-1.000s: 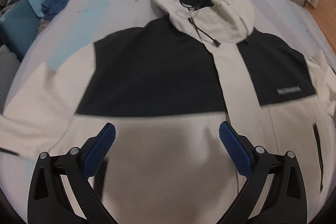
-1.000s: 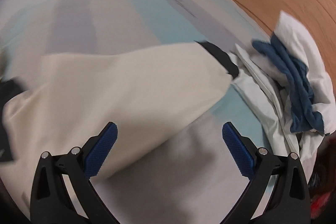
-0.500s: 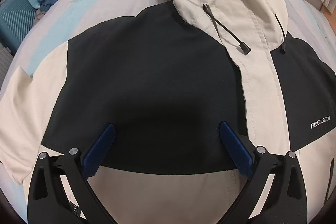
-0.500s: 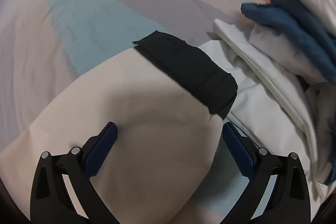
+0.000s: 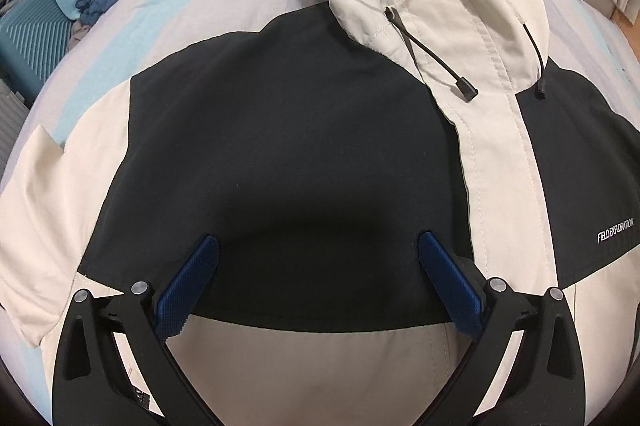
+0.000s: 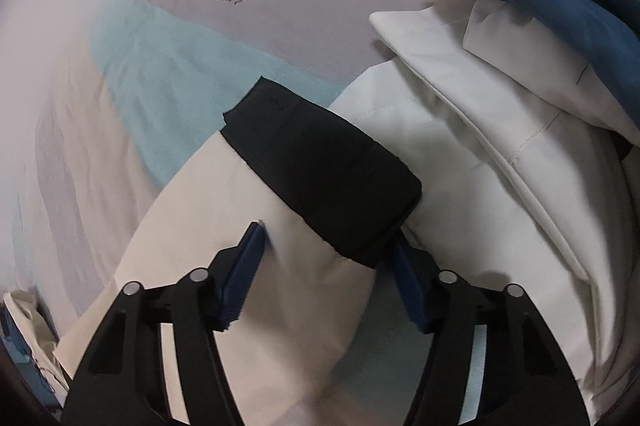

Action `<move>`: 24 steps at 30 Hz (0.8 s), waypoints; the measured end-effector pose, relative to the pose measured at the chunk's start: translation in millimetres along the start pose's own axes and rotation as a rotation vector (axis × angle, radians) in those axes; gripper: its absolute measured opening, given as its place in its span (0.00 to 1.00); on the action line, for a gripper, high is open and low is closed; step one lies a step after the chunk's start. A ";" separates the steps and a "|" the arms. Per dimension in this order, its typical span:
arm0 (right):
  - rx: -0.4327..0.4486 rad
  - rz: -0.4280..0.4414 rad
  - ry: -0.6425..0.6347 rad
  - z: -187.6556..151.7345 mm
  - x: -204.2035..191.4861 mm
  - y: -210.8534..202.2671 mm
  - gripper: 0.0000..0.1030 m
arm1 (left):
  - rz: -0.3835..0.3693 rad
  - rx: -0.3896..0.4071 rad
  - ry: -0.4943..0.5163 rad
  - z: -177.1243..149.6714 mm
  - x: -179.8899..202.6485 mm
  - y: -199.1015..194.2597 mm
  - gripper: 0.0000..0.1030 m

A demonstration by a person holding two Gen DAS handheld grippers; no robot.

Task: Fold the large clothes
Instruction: 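Reach the right tool to the jacket sleeve cuff and grasp it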

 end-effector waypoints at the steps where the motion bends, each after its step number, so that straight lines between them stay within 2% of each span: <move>1: 0.004 0.000 0.000 -8.7 -0.5 -5.7 0.55 | -0.002 0.001 -0.001 0.1 -0.2 0.0 0.95; 4: 0.038 0.009 0.018 -2.9 0.1 -8.9 0.58 | -0.004 0.004 -0.002 -0.6 -4.1 0.9 0.95; 7: 0.013 0.011 0.033 -4.8 2.1 0.5 0.56 | -0.005 0.011 -0.003 -2.5 -5.0 1.1 0.95; 8: 0.017 0.040 0.064 -3.8 1.9 0.0 0.47 | -0.004 0.013 -0.003 -3.5 -4.9 1.0 0.95; 9: 0.009 0.062 0.081 -3.0 0.0 1.5 0.45 | -0.003 0.015 -0.002 -3.9 -4.2 1.1 0.95; 11: 0.015 0.091 0.113 -0.5 -2.6 -0.1 0.35 | -0.004 0.017 -0.002 -5.1 -4.2 1.1 0.95; 14: 0.026 0.131 0.133 -0.9 -3.3 -9.4 0.25 | -0.001 0.017 0.000 -5.6 -4.5 1.1 0.95; 20: 0.102 0.131 0.024 -7.6 -31.7 -47.6 0.18 | 0.000 0.018 0.002 -6.3 -5.4 0.8 0.95; 24: 0.162 0.153 -0.135 -22.0 -73.5 -78.0 0.16 | 0.004 0.027 0.004 -7.1 -4.7 0.1 0.95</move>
Point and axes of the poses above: each gripper's, at about its wrist camera, not at the fingertips, and y roughly the way its jaws point, x to its right, z to its top, the point moved 10 cm from there along y, roughly the way its jaws point, and after that the axes turned 14 degrees about y, right-handed, at the moved point
